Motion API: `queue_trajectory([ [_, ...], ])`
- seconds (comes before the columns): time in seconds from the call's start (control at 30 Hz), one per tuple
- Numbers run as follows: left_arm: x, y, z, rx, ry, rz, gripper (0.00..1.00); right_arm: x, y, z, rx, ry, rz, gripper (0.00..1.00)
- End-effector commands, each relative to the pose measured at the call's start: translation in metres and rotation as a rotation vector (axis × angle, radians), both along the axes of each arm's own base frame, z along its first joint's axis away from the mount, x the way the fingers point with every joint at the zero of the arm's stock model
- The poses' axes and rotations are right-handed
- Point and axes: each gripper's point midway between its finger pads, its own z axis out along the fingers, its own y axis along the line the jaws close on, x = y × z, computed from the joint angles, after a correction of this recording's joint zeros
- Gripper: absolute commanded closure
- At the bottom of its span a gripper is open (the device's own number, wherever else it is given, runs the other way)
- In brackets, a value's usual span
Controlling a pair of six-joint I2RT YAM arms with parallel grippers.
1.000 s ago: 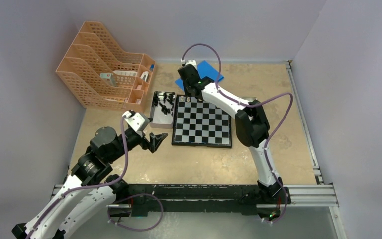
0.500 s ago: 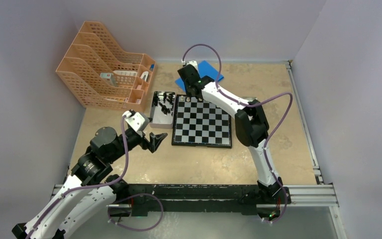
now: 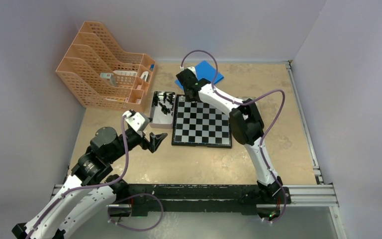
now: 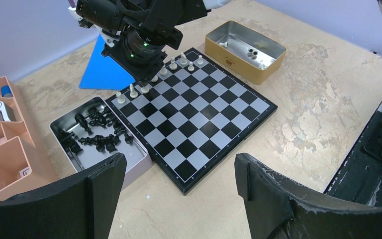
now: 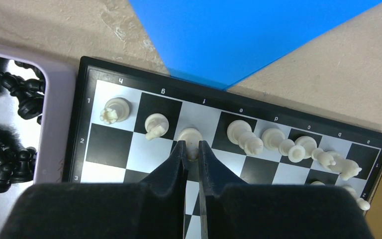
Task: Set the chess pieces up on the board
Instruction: Place the chess piece on the chessboard.
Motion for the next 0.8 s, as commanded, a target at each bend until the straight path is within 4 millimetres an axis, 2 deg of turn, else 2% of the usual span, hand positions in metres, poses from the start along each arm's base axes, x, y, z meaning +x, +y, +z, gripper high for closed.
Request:
queue_trajectory([
  [0.0, 0.002, -0.001, 0.002, -0.003, -0.018, -0.003, 0.2, 0.009, 0.005, 0.025, 0.041, -0.042, -0.013, 0.89],
  [0.2, 0.001, -0.004, 0.002, -0.003, -0.013, -0.017, 0.2, 0.012, -0.002, 0.019, 0.026, -0.032, -0.027, 0.88],
  [0.5, -0.001, -0.003, 0.006, -0.015, -0.022, -0.017, 0.2, 0.017, -0.002, 0.02, 0.043, -0.031, -0.026, 0.87],
  [0.77, 0.001, -0.003, 0.004, -0.007, -0.016, -0.018, 0.2, 0.015, -0.004, 0.006, 0.049, 0.0, -0.021, 0.85],
])
